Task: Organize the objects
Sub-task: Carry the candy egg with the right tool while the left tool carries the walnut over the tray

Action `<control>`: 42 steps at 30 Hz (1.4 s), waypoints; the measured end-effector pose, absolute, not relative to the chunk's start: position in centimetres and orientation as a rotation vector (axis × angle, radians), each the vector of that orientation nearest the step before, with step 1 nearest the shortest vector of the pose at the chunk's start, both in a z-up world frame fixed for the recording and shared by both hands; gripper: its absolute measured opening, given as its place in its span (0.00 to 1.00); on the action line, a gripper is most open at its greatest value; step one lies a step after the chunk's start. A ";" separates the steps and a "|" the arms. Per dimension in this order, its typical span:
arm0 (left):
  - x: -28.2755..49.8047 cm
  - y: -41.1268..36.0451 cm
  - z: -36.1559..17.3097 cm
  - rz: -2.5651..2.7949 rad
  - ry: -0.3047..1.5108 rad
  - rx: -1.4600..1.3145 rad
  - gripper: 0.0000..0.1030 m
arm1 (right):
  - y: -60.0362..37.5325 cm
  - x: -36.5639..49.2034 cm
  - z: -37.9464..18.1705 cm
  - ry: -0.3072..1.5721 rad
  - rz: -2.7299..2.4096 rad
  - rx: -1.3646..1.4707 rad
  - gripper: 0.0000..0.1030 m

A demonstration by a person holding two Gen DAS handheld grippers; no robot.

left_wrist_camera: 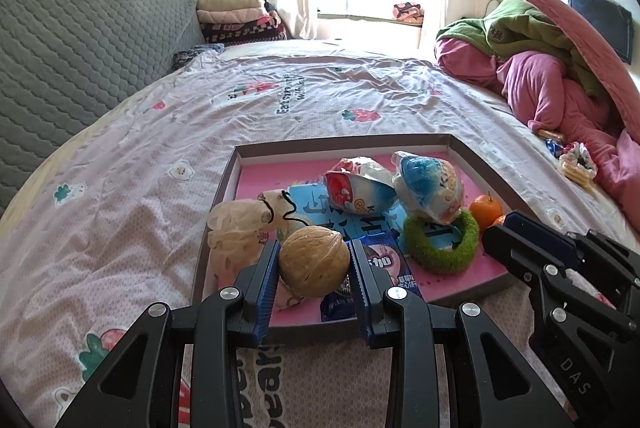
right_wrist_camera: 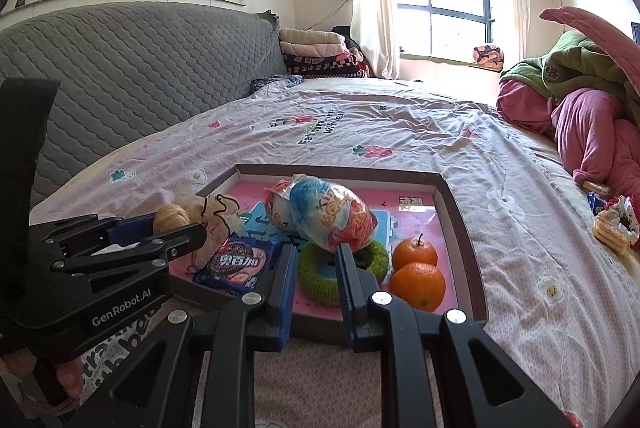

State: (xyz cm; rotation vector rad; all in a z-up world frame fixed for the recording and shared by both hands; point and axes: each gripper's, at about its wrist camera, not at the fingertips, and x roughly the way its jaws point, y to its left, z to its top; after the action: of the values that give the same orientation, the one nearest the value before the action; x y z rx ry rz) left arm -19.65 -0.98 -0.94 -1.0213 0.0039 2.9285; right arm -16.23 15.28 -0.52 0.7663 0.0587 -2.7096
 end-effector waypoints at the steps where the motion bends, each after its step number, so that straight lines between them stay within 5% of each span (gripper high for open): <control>1: -19.8 -1.0 -1.0 2.928 0.004 -1.022 0.33 | 15.3 -16.4 -0.5 0.060 -2.712 0.763 0.20; 42: -22.9 -2.9 -4.2 2.934 -0.087 -1.126 0.33 | 15.1 -18.6 -2.0 0.058 -2.677 0.872 0.20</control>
State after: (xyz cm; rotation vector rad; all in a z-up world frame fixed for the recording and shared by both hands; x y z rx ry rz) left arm -22.94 -2.90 -4.18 -1.1257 -0.0865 2.9338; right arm -18.61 15.15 -2.04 0.8716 0.0581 -2.6771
